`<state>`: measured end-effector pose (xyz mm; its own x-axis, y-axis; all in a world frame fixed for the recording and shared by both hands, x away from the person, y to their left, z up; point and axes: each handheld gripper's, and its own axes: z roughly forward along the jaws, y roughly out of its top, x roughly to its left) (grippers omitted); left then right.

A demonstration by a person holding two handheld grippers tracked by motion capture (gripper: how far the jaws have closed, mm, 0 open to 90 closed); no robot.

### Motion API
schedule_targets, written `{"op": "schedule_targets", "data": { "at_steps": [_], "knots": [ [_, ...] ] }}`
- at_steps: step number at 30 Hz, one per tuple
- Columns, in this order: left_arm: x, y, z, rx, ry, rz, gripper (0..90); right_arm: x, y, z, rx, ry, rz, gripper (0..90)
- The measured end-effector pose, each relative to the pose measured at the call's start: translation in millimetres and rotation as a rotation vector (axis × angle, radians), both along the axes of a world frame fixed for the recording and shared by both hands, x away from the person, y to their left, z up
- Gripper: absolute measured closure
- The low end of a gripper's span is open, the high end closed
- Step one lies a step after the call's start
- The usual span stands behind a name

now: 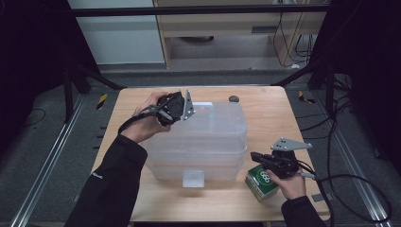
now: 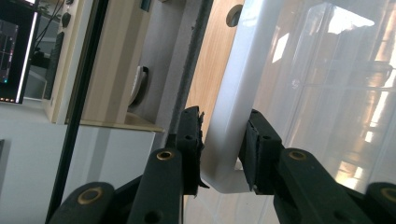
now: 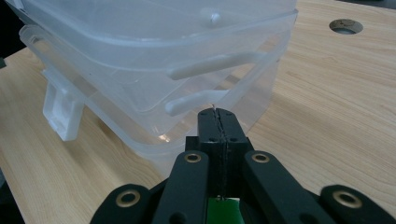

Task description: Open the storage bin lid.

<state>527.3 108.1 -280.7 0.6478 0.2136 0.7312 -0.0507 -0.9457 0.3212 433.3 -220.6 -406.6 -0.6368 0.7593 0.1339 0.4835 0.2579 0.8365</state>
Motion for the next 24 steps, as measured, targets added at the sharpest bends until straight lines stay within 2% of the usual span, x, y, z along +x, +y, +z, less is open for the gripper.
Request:
{"op": "schedule_targets", "data": {
  "at_steps": [5, 13, 24],
  "knots": [
    [3.5, -0.1, 0.8, -0.011, -0.001, 0.007, 69.8, -0.1, 0.8, 1.2, 0.009, -0.007, 0.002, 90.0],
    [8.4, -3.2, 3.9, 0.015, -0.006, 0.020, 69.9, -1.6, 10.4, 7.9, 0.007, -0.034, 0.022, 90.0],
    [16.9, -3.2, 6.8, -0.005, 0.010, 0.033, 69.2, 2.5, 25.6, 14.7, 0.047, -0.075, 0.022, 90.0]
  ]
}}
